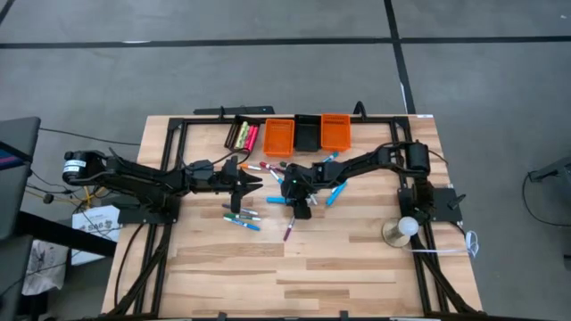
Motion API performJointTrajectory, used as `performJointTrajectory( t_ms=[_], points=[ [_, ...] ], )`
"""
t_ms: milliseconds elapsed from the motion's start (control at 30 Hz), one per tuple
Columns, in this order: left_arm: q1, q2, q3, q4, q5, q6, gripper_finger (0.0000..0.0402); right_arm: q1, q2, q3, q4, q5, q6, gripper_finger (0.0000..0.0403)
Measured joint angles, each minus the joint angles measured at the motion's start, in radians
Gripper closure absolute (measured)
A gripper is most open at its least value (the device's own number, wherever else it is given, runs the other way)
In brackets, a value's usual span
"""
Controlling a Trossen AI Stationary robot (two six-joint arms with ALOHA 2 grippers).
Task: Pick & Place Markers
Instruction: Put the left big blue highlighter pen into the left black basket
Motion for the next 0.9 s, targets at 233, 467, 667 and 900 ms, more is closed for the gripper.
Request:
performJointTrajectory(
  t_ms=[233, 467, 667, 900],
  points=[
    [0.0, 0.0, 0.0, 0.001, 0.0, 0.003, 0.0315, 0.0, -0.005, -0.001, 0.004, 0.02, 0.001, 0.0326],
    [0.0, 0.0, 0.0, 0.002, 0.0, 0.001, 0.0315, 0.002, -0.068, -0.007, -0.014, 0.021, 0.028, 0.0354],
    [0.0, 0.0, 0.0, 0.002, 0.0, 0.005, 0.0315, 0.014, -0.142, -0.006, 0.041, 0.021, 0.046, 0.0343],
    [-0.024, -0.002, 0.0, 0.026, 0.0, 0.107, 0.0315, 0.034, -0.204, -0.006, 0.235, -0.017, 0.136, 0.0348]
  ],
)
